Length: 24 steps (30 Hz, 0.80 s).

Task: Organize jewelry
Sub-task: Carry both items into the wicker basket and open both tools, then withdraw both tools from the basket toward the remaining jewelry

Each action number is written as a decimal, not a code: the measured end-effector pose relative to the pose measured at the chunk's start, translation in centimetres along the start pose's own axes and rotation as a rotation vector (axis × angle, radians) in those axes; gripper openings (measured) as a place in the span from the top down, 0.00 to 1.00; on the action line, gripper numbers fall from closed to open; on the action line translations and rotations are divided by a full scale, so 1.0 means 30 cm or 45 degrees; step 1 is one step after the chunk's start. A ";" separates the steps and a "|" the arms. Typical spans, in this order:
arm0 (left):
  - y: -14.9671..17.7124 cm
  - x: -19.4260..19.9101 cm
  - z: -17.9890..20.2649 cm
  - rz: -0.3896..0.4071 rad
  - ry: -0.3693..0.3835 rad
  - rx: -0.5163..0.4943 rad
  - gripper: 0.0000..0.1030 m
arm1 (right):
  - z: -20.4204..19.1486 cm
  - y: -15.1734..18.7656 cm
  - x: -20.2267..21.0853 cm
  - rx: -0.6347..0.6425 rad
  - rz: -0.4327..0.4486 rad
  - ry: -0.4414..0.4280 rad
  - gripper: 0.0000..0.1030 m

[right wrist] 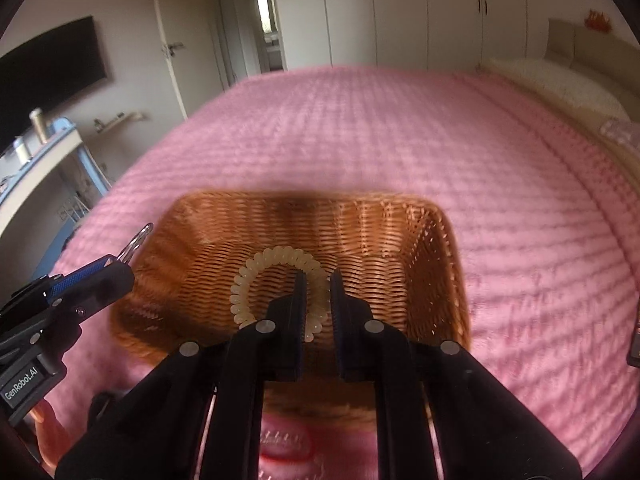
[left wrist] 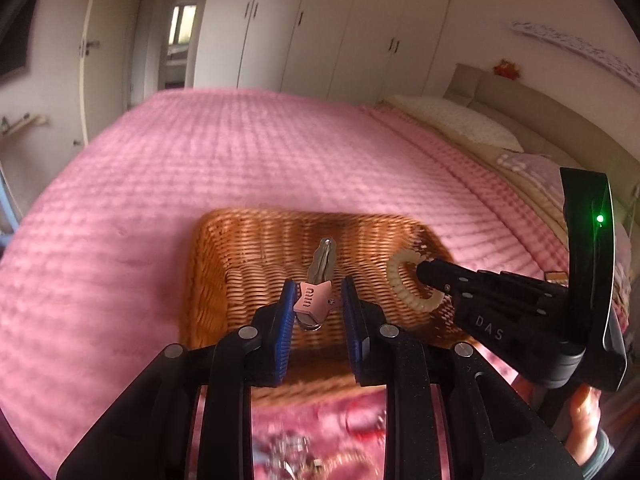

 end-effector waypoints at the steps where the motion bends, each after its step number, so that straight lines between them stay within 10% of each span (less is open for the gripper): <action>1: -0.016 -0.040 -0.013 -0.031 -0.003 0.016 0.79 | 0.006 -0.007 -0.023 -0.006 -0.019 0.004 0.91; 13: -0.039 -0.208 -0.052 -0.201 0.003 0.064 0.79 | 0.021 -0.019 -0.180 -0.009 -0.170 0.041 0.90; 24: 0.005 0.008 -0.017 -0.097 0.066 0.040 0.66 | 0.015 0.045 0.002 -0.026 -0.088 0.005 0.73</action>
Point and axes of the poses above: each gripper's, at about its wrist camera, not at the fingertips, and x roughly against the way its jaws point, z to its right, y to its underside, the point moved 4 cm from there along -x, roughly the way its jaws point, and after that the axes turned 14 degrees about -z, right-handed, at the moved point
